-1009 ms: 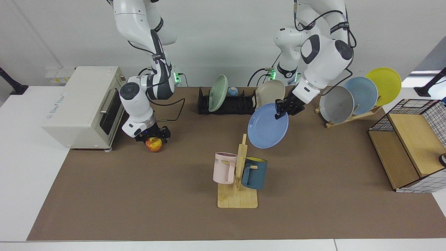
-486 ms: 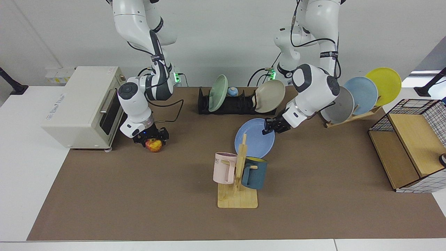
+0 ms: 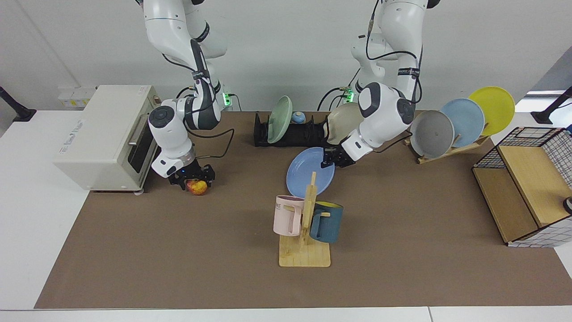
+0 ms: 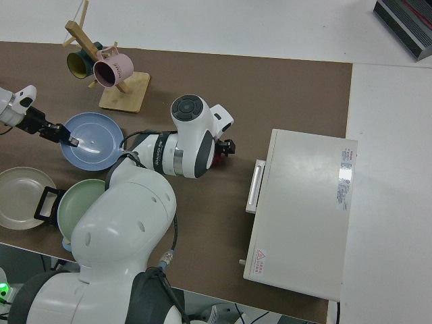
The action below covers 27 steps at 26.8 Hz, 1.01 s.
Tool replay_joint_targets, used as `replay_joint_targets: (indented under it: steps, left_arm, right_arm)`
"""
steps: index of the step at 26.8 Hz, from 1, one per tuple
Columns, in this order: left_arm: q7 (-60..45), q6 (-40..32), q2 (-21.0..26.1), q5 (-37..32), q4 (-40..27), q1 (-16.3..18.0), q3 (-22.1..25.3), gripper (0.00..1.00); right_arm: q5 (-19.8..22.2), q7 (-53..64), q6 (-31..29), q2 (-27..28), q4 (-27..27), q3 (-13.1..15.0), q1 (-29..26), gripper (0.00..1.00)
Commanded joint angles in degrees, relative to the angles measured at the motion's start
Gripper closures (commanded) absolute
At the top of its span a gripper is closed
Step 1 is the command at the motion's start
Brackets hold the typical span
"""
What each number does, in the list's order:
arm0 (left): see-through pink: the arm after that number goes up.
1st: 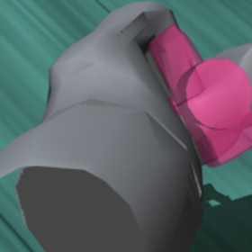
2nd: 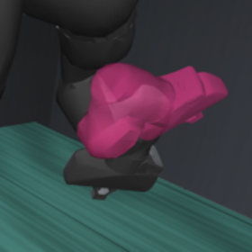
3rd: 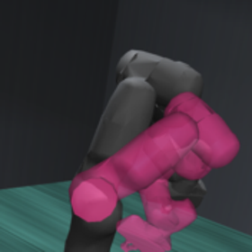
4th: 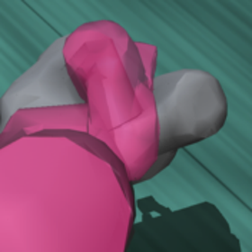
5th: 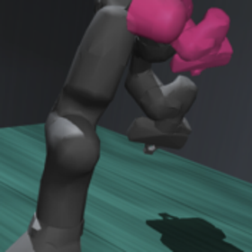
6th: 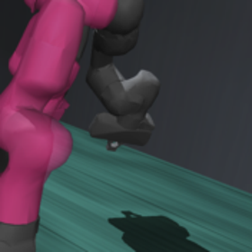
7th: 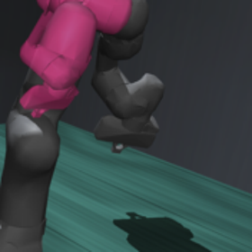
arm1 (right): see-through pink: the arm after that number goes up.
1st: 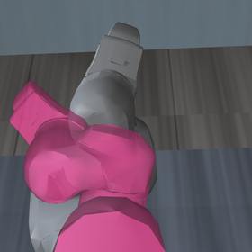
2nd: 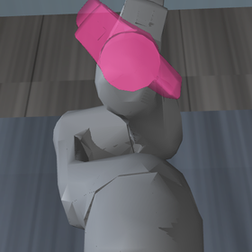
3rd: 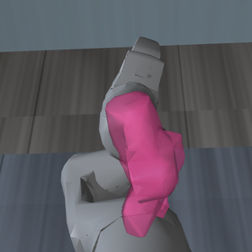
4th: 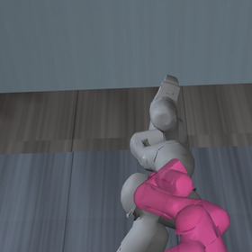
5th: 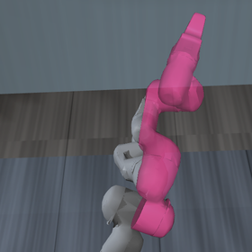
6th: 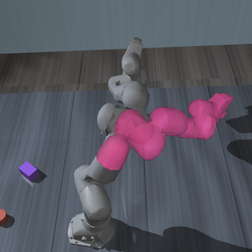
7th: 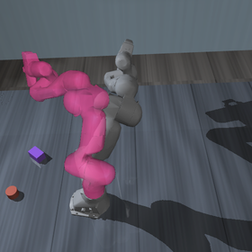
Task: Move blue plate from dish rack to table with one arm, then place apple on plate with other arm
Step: 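Lift the blue plate from the rack with the left gripper onto the table, then release the plate and withdraw the left gripper while the right gripper carries the apple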
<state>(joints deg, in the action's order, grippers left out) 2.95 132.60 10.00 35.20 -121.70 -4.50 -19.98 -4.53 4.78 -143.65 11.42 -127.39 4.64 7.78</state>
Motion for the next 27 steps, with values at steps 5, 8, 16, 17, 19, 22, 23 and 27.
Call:
replay_joint_targets:
  steps: [5, 8, 16, 17, 19, 22, 23, 27]
  left_arm:
    - [-2.3, 1.9, 0.9, 0.5, -1.2, -2.3, 0.6, 0.45]
    - [-2.7, 1.6, 0.7, 0.2, -1.2, -2.4, 0.6, 0.31]
    - [-7.1, -1.0, -2.0, -3.4, 0.7, -1.7, 1.3, 0.00]
    - [-7.5, -2.5, -2.1, -5.0, 1.7, -1.6, 1.3, 0.00]
    - [-9.3, -6.0, -2.4, -8.9, 4.3, -0.9, 1.7, 0.00]
    - [-12.6, -11.1, -2.5, -16.7, 8.0, -0.3, 1.8, 0.00]
    - [-13.6, -12.5, -2.8, -19.4, 9.3, -0.2, 1.8, 0.00]
    - [-14.6, -18.0, -6.0, -28.3, 13.8, 1.3, 1.9, 0.00]
  right_arm:
    - [-1.4, 0.8, -1.4, 1.0, 0.7, -0.4, -0.6, 0.10]
    - [-1.3, 0.8, -1.3, 1.0, 0.7, -0.4, -0.6, 0.52]
    - [-1.7, -1.4, -0.8, 1.0, 2.0, -0.4, -0.4, 1.00]
    - [-1.7, -1.4, -0.7, 0.9, 2.2, -0.4, -0.3, 1.00]
    - [-1.6, -1.4, -0.4, 0.3, 2.5, -0.4, -0.4, 1.00]
    - [-1.6, -1.5, 1.0, -1.0, 3.5, -0.3, 0.8, 1.00]
    - [-1.6, -1.7, 2.2, -1.3, 4.3, -0.3, 1.5, 1.00]
    - [-1.4, -4.9, 11.1, -1.7, 9.8, -0.2, 6.2, 1.00]
